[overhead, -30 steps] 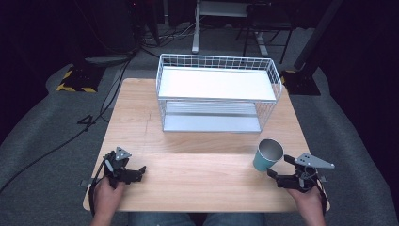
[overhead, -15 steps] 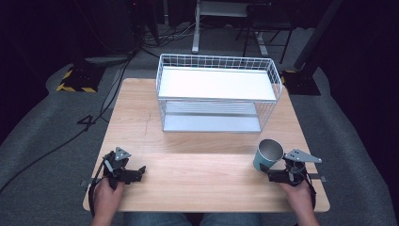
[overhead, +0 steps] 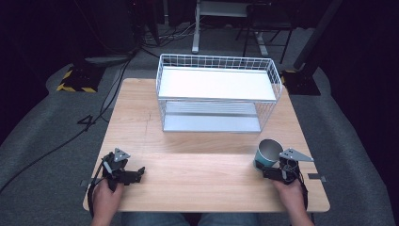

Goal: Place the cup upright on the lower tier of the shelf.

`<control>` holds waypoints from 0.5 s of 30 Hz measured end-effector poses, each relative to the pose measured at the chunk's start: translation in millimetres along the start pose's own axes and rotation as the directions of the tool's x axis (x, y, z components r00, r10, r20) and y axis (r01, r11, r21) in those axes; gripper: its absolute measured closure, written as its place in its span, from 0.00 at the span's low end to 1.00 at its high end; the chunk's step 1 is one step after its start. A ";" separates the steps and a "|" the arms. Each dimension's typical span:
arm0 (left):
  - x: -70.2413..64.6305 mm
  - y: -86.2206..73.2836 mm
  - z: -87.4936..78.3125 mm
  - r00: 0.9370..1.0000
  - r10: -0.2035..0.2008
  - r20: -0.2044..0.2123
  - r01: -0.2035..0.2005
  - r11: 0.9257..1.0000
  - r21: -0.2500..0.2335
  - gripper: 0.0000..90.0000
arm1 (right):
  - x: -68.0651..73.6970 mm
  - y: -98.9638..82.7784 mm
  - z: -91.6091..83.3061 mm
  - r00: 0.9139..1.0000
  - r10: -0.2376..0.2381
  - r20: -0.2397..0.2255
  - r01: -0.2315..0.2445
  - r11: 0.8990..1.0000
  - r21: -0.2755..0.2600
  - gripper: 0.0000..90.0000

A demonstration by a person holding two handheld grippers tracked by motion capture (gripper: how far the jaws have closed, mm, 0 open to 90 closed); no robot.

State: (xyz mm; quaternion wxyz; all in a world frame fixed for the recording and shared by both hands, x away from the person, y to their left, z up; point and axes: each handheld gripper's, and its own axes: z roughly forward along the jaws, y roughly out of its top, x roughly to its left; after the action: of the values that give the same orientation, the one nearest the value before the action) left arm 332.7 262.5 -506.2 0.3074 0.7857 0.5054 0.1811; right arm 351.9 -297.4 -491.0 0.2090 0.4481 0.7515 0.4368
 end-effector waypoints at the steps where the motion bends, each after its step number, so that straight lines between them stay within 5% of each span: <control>1: 0.0 0.0 0.0 1.000 0.000 0.000 0.000 1.000 0.000 0.00 | 0.0 0.0 0.0 1.000 0.000 0.000 0.000 1.000 0.000 0.15; 5: 0.0 0.1 0.0 1.000 0.000 0.000 0.000 1.000 0.000 0.00 | 0.9 -1.1 -0.6 1.000 -0.006 -0.010 0.005 1.000 -0.010 0.23; 15: 0.0 0.5 0.3 1.000 0.000 0.000 0.000 1.000 0.001 0.00 | -2.4 -1.1 -3.4 1.000 0.014 -0.004 -0.014 1.000 -0.012 0.24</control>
State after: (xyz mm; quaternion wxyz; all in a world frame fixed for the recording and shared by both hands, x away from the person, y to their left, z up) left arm 333.2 262.3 -506.1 0.3070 0.7860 0.5053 0.1807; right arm 350.2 -301.3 -490.2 0.2074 0.4511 0.7461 0.4437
